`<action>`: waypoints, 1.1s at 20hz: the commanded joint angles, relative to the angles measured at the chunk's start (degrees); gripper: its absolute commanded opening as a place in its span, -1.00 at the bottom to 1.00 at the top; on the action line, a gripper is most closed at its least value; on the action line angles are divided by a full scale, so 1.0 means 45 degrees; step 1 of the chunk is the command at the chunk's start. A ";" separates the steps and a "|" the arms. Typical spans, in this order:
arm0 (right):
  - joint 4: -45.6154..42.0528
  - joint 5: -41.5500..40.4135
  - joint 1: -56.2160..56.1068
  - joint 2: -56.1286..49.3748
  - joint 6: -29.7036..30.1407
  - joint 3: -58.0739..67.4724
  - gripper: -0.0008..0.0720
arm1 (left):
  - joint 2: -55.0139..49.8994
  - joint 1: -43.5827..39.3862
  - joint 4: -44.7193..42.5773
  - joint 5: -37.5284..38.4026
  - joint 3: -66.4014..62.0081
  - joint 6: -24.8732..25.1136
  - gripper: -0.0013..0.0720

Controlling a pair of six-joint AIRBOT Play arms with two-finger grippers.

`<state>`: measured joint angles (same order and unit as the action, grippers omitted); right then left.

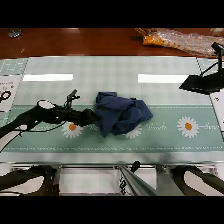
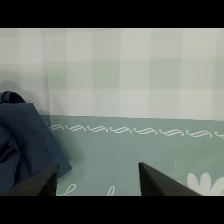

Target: Fold the shirts.

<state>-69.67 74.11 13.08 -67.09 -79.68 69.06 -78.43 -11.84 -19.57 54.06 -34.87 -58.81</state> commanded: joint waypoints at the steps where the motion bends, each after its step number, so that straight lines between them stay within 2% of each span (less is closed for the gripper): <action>1: 0.0029 0.0092 0.0005 -0.0005 0.0005 -0.0010 0.61 | -0.0738 -0.0121 0.2220 -0.0141 0.0010 0.1073 -0.90; 4: -0.0772 0.0432 0.0063 -0.0175 0.0189 -0.0107 0.50 | -0.0709 0.0024 0.2351 0.0952 -0.0078 0.1350 -0.91; 8: 0.1141 0.1268 0.0466 -0.1078 0.1112 -0.1870 0.54 | -0.0602 0.0335 0.2331 0.2137 -0.0078 0.1603 -0.91; 12: 0.3138 0.0661 0.0335 -0.2079 0.1545 -0.3497 0.55 | -0.0491 0.0350 0.2307 0.2395 -0.0078 0.1603 -0.91; 22: 0.3240 -0.1073 -0.1744 -0.3677 0.0903 -0.3789 0.55 | -0.0495 0.0350 0.2302 0.2482 -0.0078 0.2142 -0.91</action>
<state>-55.68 71.42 7.68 -81.56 -74.39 52.23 -80.71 -10.31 -9.23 65.10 -35.18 -50.06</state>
